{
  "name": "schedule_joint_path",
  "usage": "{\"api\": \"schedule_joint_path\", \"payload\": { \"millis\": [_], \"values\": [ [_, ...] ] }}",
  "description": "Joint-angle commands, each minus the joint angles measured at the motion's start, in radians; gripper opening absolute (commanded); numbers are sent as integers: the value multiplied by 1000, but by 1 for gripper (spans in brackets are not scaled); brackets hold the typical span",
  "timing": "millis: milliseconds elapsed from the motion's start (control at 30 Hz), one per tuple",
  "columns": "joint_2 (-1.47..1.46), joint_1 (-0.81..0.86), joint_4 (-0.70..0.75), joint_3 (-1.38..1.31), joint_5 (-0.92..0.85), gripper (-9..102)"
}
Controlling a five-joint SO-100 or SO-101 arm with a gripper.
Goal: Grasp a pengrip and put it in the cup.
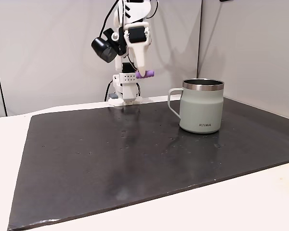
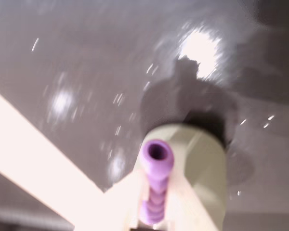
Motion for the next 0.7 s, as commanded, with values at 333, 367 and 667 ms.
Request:
{"api": "schedule_joint_path", "payload": {
  "millis": [333, 367, 667],
  "values": [
    [-221, -255, -2, -529, -60, 0],
    [-236, -268, -8, -548, -69, 0],
    [-295, -356, -40, -604, -87, 0]
  ]
}}
